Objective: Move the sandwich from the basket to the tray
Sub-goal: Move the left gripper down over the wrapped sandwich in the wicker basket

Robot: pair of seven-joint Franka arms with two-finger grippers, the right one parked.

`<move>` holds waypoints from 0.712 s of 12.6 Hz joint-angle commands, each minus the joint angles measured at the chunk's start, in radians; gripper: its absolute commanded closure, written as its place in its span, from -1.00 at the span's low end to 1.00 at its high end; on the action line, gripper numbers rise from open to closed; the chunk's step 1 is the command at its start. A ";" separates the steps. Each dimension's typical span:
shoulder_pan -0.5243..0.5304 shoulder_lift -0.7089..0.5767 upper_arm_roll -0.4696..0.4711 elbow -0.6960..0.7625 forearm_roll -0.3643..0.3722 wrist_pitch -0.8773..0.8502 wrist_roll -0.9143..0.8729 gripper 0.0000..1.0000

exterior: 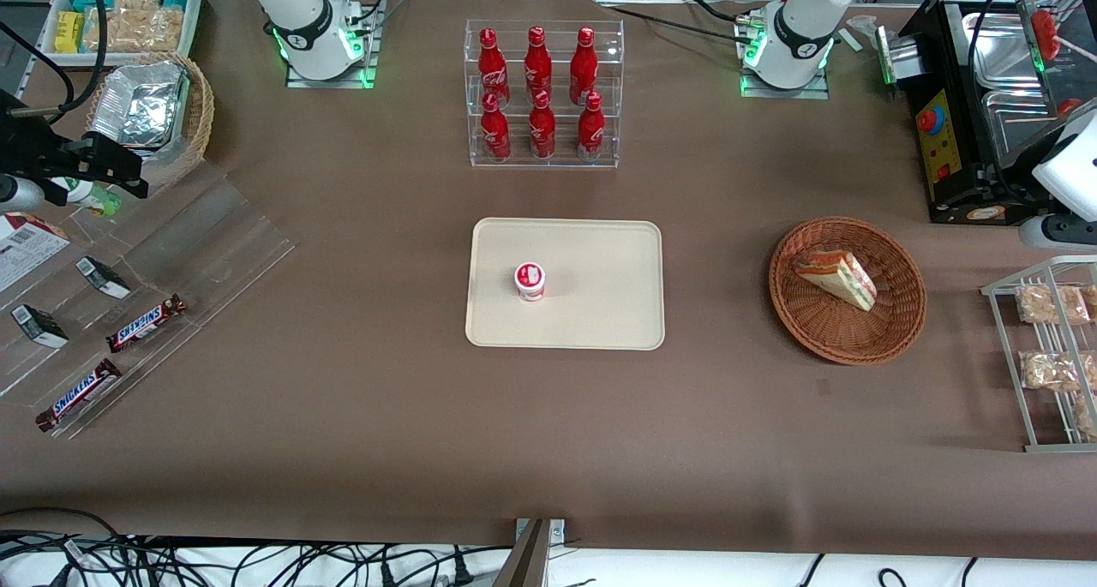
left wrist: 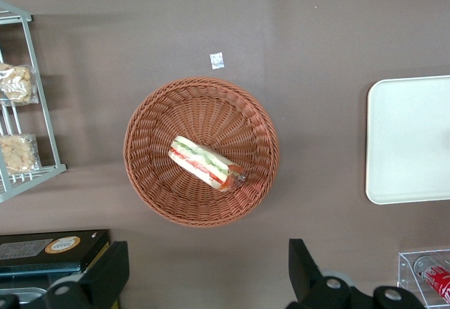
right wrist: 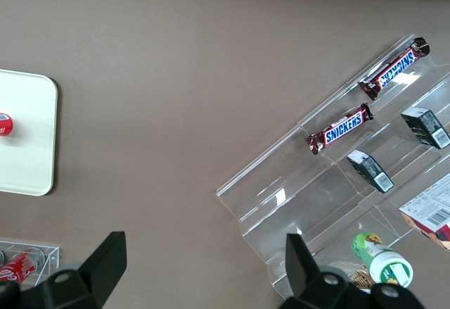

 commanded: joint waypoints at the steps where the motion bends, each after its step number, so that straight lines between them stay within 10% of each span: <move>1: -0.016 0.009 0.016 0.019 -0.015 -0.020 0.023 -1.00; 9: -0.003 0.054 0.024 -0.066 0.032 0.047 -0.152 -1.00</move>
